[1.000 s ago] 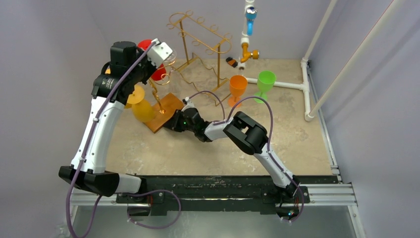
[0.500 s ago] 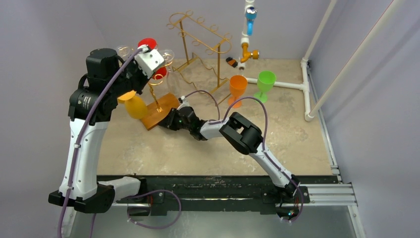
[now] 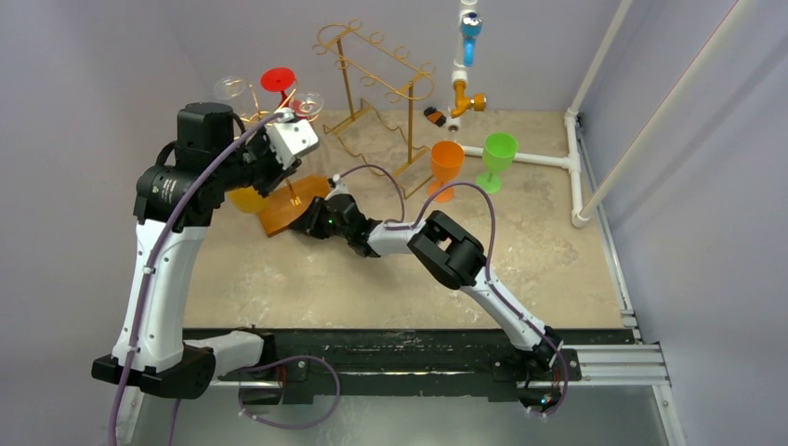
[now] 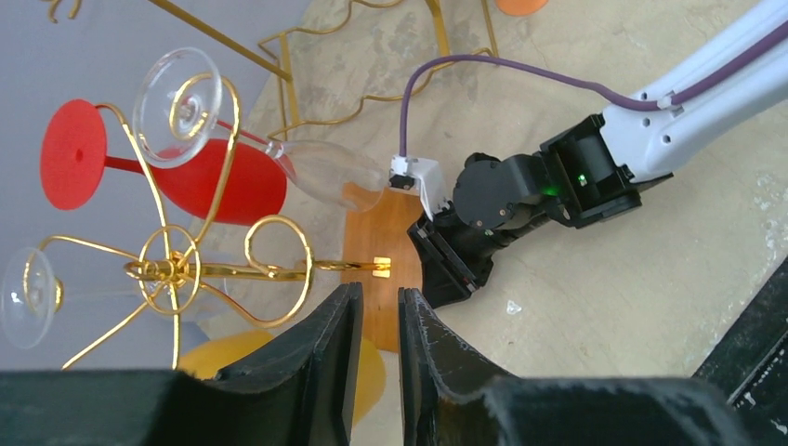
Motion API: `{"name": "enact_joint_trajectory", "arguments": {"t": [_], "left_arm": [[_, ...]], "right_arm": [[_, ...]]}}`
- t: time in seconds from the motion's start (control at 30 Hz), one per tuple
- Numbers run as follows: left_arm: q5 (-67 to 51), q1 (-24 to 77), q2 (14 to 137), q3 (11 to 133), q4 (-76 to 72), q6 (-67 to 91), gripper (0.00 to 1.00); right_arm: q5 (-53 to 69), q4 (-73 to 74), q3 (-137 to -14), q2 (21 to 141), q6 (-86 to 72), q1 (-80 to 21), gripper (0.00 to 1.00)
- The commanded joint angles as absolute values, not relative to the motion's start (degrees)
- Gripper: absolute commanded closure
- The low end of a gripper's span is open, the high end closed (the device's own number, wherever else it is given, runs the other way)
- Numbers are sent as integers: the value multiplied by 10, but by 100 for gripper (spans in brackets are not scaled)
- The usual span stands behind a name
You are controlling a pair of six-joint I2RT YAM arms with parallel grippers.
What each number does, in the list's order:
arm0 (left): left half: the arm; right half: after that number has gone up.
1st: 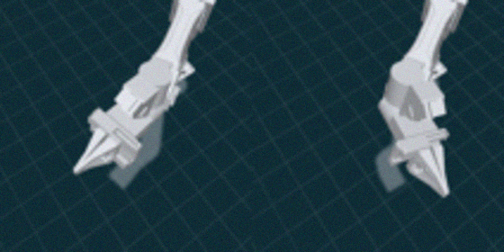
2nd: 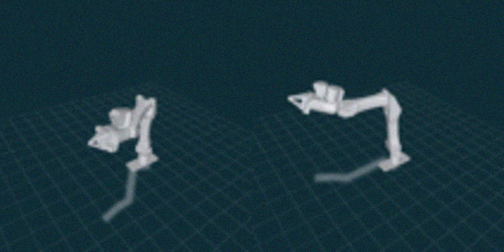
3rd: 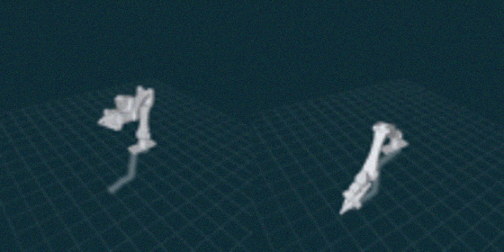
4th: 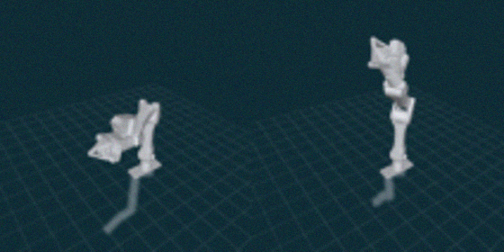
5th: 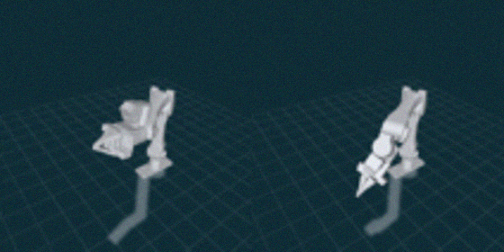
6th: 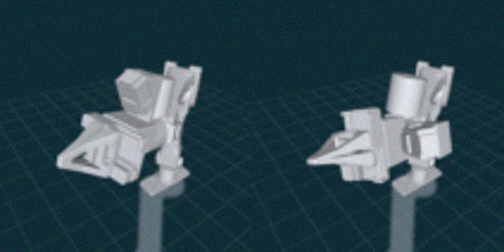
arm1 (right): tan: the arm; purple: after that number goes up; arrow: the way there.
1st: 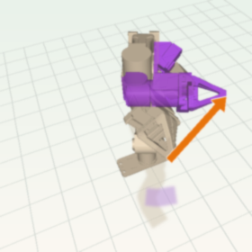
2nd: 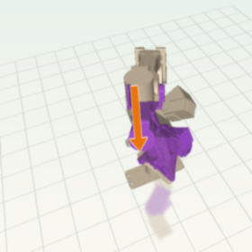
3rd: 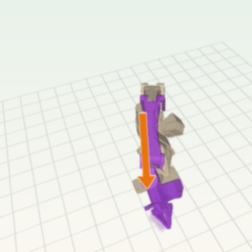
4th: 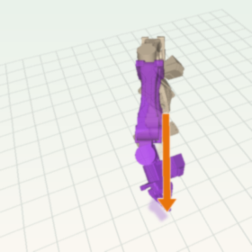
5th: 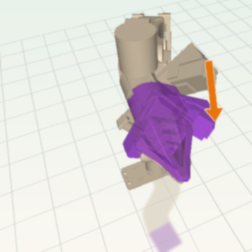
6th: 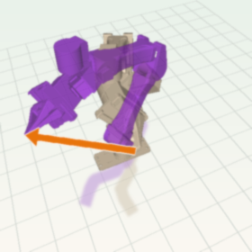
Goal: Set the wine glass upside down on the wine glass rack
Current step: Adjust the wine rack at the center of the board.
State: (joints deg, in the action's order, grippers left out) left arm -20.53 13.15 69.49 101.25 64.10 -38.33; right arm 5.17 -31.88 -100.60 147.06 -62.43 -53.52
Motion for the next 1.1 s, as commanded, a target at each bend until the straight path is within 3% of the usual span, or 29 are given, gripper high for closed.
{"name": "enact_joint_trajectory", "arguments": {"t": [0.0, 0.17, 0.37, 0.57, 0.83, 1.07], "left_arm": [[-221, 131, 691, 1001, 666, -411, 75], [-223, 131, 694, 976, 696, -437, 72], [-220, 131, 665, 873, 705, -492, 73], [-195, 133, 618, 696, 665, -576, 81], [-107, 137, 595, 537, 583, -715, 87], [35, 192, 615, 396, 423, -814, 87]], "right_arm": [[-26, -287, -1022, 1470, -611, -510, 71], [-19, -290, -1002, 1454, -600, -507, 70], [-16, -330, -859, 1350, -555, -507, 71], [-10, -333, -719, 1239, -506, -507, 82], [-28, -328, -611, 1147, -485, -507, 86], [-58, -318, -539, 1073, -458, -503, 85]]}}
